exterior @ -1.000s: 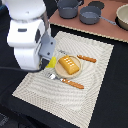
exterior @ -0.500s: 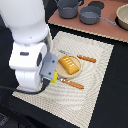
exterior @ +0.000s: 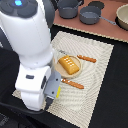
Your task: Place the bread, butter, and milk from the table onto the serving area.
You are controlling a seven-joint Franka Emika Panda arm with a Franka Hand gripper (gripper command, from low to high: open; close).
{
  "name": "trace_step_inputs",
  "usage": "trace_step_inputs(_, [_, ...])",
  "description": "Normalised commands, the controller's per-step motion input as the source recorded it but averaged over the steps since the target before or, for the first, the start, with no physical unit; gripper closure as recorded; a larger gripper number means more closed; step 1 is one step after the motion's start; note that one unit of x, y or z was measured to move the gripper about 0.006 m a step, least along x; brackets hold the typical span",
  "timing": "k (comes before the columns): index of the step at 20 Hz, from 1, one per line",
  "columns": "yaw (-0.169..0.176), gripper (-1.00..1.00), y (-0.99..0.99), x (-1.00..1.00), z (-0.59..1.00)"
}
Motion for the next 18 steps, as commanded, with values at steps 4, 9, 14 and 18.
trace_step_inputs(4, [-0.067, -1.00, 0.01, 0.71, 0.98])
trace_step_inputs(9, [-0.039, -1.00, 0.04, 0.40, 0.97])
trace_step_inputs(14, [-0.005, -1.00, 0.34, -0.04, 0.86])
trace_step_inputs(18, [0.013, -1.00, 0.69, -0.60, 0.49])
